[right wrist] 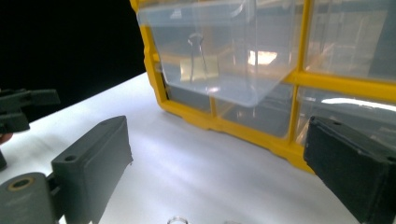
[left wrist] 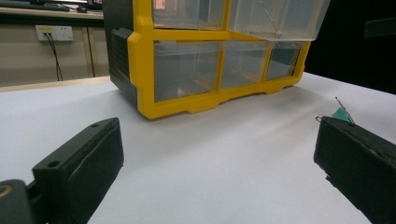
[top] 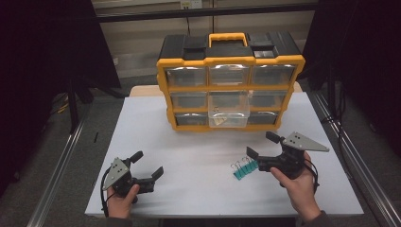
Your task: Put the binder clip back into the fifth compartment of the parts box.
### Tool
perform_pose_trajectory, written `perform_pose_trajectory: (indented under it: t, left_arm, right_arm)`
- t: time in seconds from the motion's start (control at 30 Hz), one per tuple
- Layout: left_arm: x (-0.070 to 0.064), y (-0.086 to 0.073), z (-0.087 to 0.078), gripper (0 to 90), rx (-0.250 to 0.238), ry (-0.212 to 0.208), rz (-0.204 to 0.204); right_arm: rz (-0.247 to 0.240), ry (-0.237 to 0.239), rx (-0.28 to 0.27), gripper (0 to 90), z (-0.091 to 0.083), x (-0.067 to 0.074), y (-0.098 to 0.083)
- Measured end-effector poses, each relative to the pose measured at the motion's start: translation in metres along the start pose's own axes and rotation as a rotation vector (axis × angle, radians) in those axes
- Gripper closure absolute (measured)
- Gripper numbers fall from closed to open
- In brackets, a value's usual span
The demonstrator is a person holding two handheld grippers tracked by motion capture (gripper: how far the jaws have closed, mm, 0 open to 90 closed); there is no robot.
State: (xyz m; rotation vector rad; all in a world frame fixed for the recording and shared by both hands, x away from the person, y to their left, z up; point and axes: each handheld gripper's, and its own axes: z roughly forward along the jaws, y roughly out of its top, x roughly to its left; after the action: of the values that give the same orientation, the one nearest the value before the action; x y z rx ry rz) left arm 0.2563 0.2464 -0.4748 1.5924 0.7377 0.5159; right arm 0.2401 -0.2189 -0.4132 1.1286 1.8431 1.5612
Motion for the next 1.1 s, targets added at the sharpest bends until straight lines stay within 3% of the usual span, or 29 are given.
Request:
perform_pose_trajectory:
  t: [0.37, 0.6, 0.67, 0.7, 0.73, 0.77, 1.03, 1.1]
  left_arm:
    - [0.0, 0.0, 0.0, 1.6, 0.003, 0.002, 0.005]
    - [0.0, 0.0, 0.0, 1.6, -0.001, 0.0, 0.0]
    - [0.001, 0.0, -0.001, 1.6, 0.015, 0.002, 0.017]
    - [-0.001, 0.0, 0.001, 1.6, -0.003, 0.003, -0.009]
    - [-0.001, 0.0, 0.001, 1.6, -0.009, 0.004, -0.017]
    - [-0.001, 0.0, 0.001, 1.6, -0.009, 0.004, -0.017]
    - [0.0, 0.0, 0.001, 1.6, 0.01, 0.018, 0.009]
    - [0.0, 0.0, 0.001, 1.6, 0.013, 0.001, 0.009]
  right_arm:
    - [-0.005, 0.009, 0.079, 4.0, 0.0, -0.003, -0.028]
    - [-0.01, 0.013, 0.124, 4.2, 0.003, -0.001, -0.035]
    - [-0.013, 0.013, 0.15, 4.4, 0.004, -0.001, -0.038]
    - [-0.013, 0.01, 0.163, 4.8, 0.005, -0.002, -0.04]
    - [-0.011, 0.005, 0.199, 5.3, 0.007, -0.002, -0.043]
    - [-0.011, 0.005, 0.199, 5.3, 0.007, -0.002, -0.043]
    - [-0.027, -0.032, 0.304, 19.7, 0.015, -0.004, -0.05]
    - [-0.029, -0.036, 0.327, 24.7, 0.018, -0.004, -0.052]
